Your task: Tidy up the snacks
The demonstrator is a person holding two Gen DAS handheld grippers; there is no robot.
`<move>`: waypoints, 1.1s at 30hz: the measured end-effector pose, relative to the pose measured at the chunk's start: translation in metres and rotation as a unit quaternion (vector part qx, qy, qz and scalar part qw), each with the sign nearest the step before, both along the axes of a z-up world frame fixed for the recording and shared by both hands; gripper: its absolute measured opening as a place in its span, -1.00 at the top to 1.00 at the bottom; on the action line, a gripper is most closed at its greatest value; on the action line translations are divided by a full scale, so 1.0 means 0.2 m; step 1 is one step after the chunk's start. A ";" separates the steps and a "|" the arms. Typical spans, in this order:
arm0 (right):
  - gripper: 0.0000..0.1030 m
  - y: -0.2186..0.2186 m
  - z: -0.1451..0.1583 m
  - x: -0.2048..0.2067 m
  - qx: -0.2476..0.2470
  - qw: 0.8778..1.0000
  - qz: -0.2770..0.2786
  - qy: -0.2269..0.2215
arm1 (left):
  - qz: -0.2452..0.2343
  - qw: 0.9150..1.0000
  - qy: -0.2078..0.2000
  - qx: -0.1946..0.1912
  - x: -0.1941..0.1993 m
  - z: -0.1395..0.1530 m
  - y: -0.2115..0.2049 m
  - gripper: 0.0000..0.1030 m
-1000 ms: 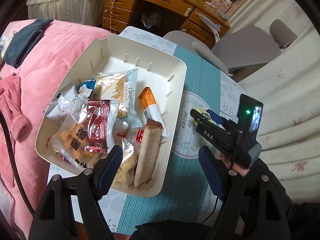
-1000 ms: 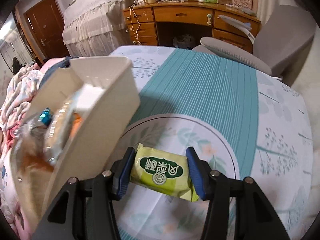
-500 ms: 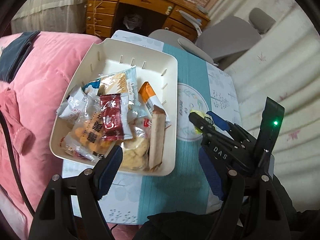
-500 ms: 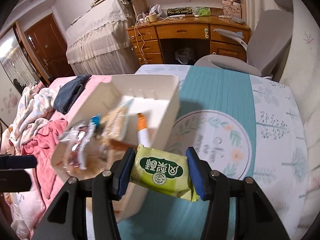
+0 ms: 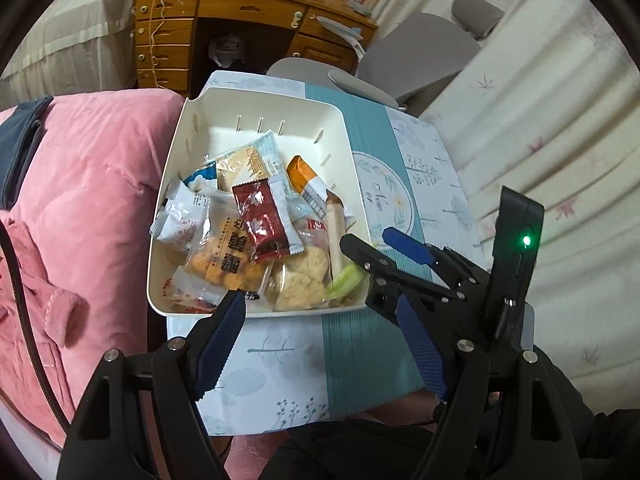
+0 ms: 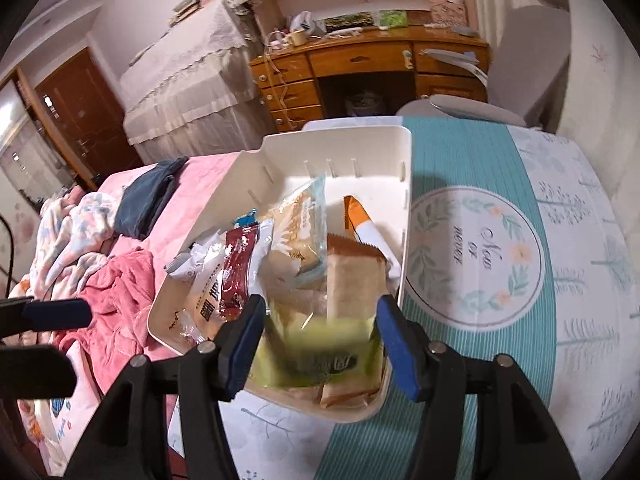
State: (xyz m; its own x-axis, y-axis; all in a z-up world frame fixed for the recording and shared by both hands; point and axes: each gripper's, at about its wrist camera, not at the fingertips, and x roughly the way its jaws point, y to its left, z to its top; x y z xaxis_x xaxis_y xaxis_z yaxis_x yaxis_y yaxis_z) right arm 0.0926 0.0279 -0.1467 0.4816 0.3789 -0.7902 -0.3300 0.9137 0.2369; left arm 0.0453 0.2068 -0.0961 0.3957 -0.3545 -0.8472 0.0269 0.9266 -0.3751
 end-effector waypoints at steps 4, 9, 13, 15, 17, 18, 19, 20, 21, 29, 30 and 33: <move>-0.34 -0.05 0.00 -0.03 0.018 0.999 -0.041 0.015 | -0.009 1.000 0.001 -0.003 -0.03 -0.01 0.01 -0.50; -0.34 -0.14 0.01 -0.09 0.014 0.997 -0.069 0.020 | -0.008 1.000 -0.003 -0.004 -0.05 -0.01 -0.02 -0.50; -0.34 -0.22 0.02 -0.18 0.004 0.996 -0.080 0.032 | -0.002 1.000 0.000 -0.002 -0.07 -0.03 -0.06 -0.50; -0.34 -0.27 0.03 -0.24 -0.002 0.996 -0.082 0.038 | -0.001 1.000 0.003 -0.001 -0.08 -0.04 -0.10 -0.50; -0.34 -0.33 0.04 -0.31 -0.010 0.996 -0.082 0.043 | -0.003 1.000 0.005 0.005 -0.10 -0.05 -0.16 -0.50; -0.35 -0.36 0.05 -0.34 -0.014 0.995 -0.082 0.047 | -0.004 1.000 0.004 0.008 -0.11 -0.05 -0.19 -0.50; -0.36 -0.38 0.06 -0.36 -0.016 0.995 -0.083 0.050 | -0.004 1.000 0.001 0.012 -0.13 -0.05 -0.22 -0.50; -0.40 -0.42 0.06 -0.40 -0.019 0.994 -0.087 0.056 | -0.005 1.000 -0.002 0.017 -0.15 -0.05 -0.25 -0.50; -0.45 -0.44 0.07 -0.43 -0.020 0.994 -0.090 0.060 | -0.007 1.000 -0.008 0.021 -0.17 -0.04 -0.29 -0.50; -0.69 -0.72 0.17 -0.57 -0.037 0.987 -0.125 0.094 | 0.021 0.998 -0.019 0.049 -0.28 0.04 -0.51 -0.54; -0.69 -0.74 0.19 -0.58 -0.039 0.987 -0.124 0.092 | 0.026 0.998 -0.020 0.052 -0.30 0.06 -0.52 -0.55; -0.69 -0.80 0.29 -0.62 -0.038 0.989 -0.119 0.082 | 0.045 0.996 -0.024 0.068 -0.34 0.12 -0.56 -0.62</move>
State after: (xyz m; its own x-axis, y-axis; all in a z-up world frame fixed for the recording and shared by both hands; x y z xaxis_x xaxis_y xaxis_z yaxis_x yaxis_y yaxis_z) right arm -0.0315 -0.1317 -0.0879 0.4125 0.2067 -0.8872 -0.0669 0.9782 0.1968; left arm -0.0236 0.0940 -0.0722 0.4616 -0.1994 -0.8644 -0.0443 0.9680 -0.2469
